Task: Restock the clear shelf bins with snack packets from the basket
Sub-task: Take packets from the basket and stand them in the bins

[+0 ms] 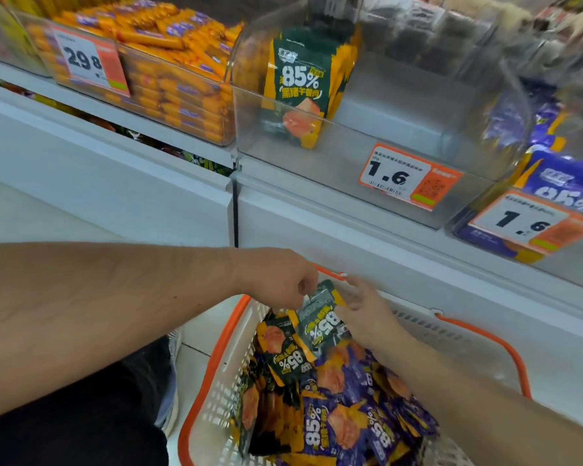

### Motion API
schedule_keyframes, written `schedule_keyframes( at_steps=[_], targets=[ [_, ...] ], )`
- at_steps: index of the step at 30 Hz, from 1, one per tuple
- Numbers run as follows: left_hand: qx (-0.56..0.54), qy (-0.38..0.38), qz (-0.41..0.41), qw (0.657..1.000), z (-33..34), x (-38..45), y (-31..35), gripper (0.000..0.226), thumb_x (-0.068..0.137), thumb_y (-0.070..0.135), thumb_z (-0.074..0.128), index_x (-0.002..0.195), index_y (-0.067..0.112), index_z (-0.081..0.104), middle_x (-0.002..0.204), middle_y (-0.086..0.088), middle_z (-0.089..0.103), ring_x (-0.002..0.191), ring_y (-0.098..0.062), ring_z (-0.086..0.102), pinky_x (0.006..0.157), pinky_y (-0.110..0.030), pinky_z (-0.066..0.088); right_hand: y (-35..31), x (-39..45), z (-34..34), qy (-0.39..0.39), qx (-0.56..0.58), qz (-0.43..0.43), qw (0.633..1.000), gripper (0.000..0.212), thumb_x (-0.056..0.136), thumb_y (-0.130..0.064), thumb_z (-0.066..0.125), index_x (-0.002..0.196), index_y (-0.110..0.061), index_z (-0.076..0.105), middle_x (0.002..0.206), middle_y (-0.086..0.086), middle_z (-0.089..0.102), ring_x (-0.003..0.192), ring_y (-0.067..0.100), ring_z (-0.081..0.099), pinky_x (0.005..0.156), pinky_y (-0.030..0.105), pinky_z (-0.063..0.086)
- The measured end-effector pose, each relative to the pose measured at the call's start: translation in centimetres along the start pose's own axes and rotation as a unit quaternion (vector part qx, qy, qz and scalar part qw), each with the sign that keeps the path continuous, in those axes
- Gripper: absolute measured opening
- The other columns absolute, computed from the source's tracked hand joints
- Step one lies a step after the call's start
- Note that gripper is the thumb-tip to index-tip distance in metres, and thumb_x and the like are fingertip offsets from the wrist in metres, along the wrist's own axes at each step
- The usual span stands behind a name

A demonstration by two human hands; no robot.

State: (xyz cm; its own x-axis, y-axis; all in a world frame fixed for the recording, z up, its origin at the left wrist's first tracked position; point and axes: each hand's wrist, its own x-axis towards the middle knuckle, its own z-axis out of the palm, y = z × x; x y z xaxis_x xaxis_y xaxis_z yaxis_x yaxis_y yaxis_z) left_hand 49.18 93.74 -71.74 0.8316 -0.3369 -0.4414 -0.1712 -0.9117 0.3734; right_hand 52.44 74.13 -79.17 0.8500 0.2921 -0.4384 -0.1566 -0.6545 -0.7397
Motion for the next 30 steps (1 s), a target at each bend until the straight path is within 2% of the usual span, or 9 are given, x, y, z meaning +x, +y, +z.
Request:
schedule_keyframes(
  at_steps=[3,5,10,13,16,19,21,26,30],
  targets=[
    [-0.02,-0.019,0.05,0.998,-0.3,-0.4,0.0,0.079,0.076,0.045,0.079,0.143,0.032,0.039,0.137,0.005,0.047,0.12,-0.013,0.046,0.093,-0.024,0.038,-2.6,-0.8,-0.8,-0.028,0.176,0.063,0.982,0.036,0.093,-0.003,0.056,0.124,-0.022,0.059,0.104,0.012,0.069,0.081,0.029,0.069,0.055,0.03,0.055],
    [-0.003,-0.019,0.063,0.998,-0.5,-0.9,0.0,0.094,0.07,0.05,0.083,0.147,0.034,0.032,0.136,0.005,0.042,0.122,-0.014,0.043,0.099,-0.029,0.039,-4.3,-1.7,-1.4,-0.058,0.305,0.124,0.942,0.023,0.095,-0.003,0.053,0.113,-0.008,0.066,0.092,0.012,0.072,0.068,0.02,0.068,0.049,0.026,0.053],
    [-0.042,0.219,0.032,0.974,-1.6,-1.4,-0.4,0.03,0.091,0.031,0.066,0.118,0.02,0.062,0.108,0.002,0.063,0.098,-0.018,0.059,0.079,-0.028,0.045,-7.3,-3.8,-3.5,-0.079,0.465,0.172,0.865,0.027,0.097,-0.019,0.051,0.088,0.001,0.066,0.064,0.011,0.068,0.044,0.013,0.062,0.046,0.023,0.053],
    [-0.164,0.247,-0.01,0.955,-2.7,-2.0,-0.6,0.023,0.09,0.027,0.067,0.106,0.011,0.064,0.101,-0.003,0.067,0.093,-0.019,0.062,0.078,-0.031,0.049,-8.1,-4.1,-4.6,-0.075,0.398,0.143,0.903,0.042,0.096,-0.037,0.047,0.075,-0.005,0.064,0.058,0.009,0.059,0.04,0.017,0.051,0.048,0.025,0.044],
    [-0.294,0.241,-0.014,0.925,-3.1,-2.4,-0.9,0.011,0.089,0.021,0.069,0.098,0.018,0.065,0.1,0.0,0.071,0.092,-0.015,0.068,0.084,-0.035,0.055,-8.9,-4.6,-5.4,-0.066,0.377,0.072,0.921,0.048,0.093,-0.053,0.046,0.081,-0.008,0.059,0.068,0.013,0.059,0.049,0.022,0.048,0.053,0.03,0.039],
    [-0.382,0.22,-0.009,0.898,-3.2,-2.5,-1.0,0.012,0.089,0.014,0.069,0.093,0.025,0.064,0.093,0.006,0.073,0.082,-0.006,0.07,0.075,-0.022,0.057,-9.7,-4.8,-5.3,-0.063,0.313,-0.024,0.947,0.036,0.081,-0.04,0.063,0.098,-0.008,0.066,0.08,0.01,0.063,0.055,0.019,0.05,0.054,0.029,0.039],
    [-0.401,0.219,-0.004,0.89,-3.5,-2.5,-0.9,0.013,0.089,0.013,0.069,0.092,0.025,0.064,0.091,0.006,0.073,0.077,-0.002,0.069,0.068,-0.015,0.055,-10.3,-4.4,-5.0,-0.014,0.235,-0.069,0.969,0.021,0.088,-0.022,0.067,0.103,-0.009,0.068,0.082,0.009,0.065,0.053,0.016,0.048,0.053,0.028,0.04],
    [-0.43,0.316,-0.029,0.845,-4.6,-2.4,-1.3,0.018,0.088,0.023,0.071,0.104,0.021,0.063,0.099,-0.002,0.073,0.092,-0.017,0.07,0.087,-0.039,0.057,-13.1,-3.2,-5.4,0.091,0.187,-0.142,0.968,0.008,0.094,-0.014,0.064,0.088,-0.011,0.069,0.08,0.015,0.065,0.047,0.015,0.048,0.053,0.032,0.043],
    [-0.377,0.397,-0.03,0.836,-4.8,-2.5,-1.4,0.038,0.086,0.034,0.07,0.118,0.03,0.051,0.104,0.009,0.064,0.091,-0.013,0.064,0.074,-0.028,0.054,-17.0,-2.3,-7.2,0.189,0.128,-0.241,0.943,0.023,0.092,-0.017,0.066,0.07,-0.012,0.066,0.057,0.005,0.061,0.041,0.01,0.048,0.056,0.036,0.046]
  ],
)
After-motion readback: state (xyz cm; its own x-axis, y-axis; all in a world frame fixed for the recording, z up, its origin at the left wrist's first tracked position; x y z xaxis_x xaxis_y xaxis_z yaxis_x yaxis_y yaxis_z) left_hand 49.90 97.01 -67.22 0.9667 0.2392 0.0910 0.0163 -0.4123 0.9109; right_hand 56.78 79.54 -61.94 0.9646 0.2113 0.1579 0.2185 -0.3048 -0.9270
